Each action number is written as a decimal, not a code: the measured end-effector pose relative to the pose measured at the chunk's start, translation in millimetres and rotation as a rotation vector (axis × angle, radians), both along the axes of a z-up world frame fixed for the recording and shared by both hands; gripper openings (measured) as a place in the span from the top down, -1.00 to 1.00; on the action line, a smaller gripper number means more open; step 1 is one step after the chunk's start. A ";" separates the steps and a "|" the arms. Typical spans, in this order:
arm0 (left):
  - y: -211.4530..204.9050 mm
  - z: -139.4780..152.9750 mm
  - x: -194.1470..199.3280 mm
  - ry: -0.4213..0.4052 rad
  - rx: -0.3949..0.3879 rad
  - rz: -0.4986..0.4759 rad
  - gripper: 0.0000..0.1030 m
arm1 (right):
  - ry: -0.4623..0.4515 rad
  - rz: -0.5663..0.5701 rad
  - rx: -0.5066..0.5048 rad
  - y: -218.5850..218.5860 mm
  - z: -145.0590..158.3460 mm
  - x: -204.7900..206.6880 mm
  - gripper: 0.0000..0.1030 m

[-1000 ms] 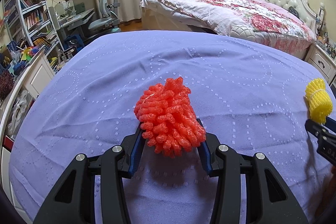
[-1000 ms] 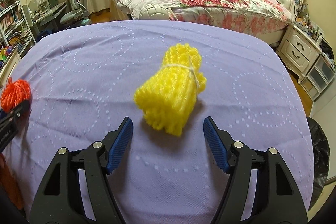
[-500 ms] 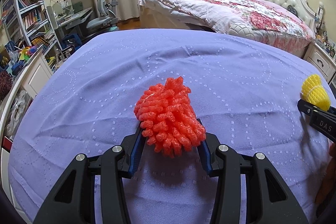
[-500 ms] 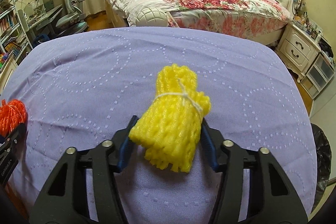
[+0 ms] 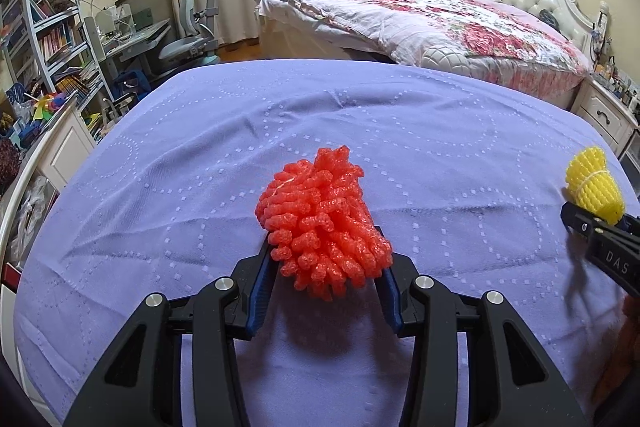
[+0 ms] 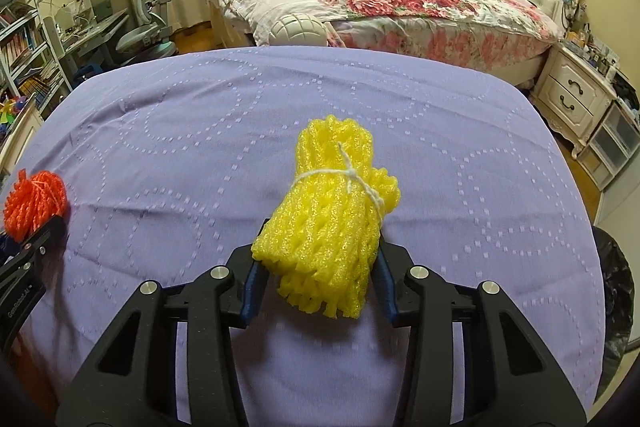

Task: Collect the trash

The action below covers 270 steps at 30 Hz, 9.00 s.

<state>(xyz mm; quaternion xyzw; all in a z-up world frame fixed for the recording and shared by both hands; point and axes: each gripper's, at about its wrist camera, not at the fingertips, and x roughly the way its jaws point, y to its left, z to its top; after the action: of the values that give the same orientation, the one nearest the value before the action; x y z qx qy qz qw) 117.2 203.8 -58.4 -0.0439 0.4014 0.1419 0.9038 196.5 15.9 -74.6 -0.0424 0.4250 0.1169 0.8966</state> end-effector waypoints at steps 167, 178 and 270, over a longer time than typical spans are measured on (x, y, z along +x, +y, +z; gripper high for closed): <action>-321.0 50.1 -31.0 -0.225 0.027 -0.504 -0.63 | -0.274 -0.567 0.041 -311.9 42.6 -162.9 -0.46; -291.1 66.0 -62.6 -0.265 0.017 -0.463 -0.64 | -0.285 -0.519 0.041 -286.1 48.9 -185.6 -0.50; -276.8 61.7 -91.5 -0.259 -0.028 -0.422 -0.64 | -0.330 -0.475 0.014 -258.0 64.3 -204.4 -0.52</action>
<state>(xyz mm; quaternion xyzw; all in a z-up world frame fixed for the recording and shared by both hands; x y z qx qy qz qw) 25.7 -73.0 3.2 0.0104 0.2844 -0.0623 0.9566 -7.9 -242.1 -10.3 0.0461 0.2705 -0.1017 0.9562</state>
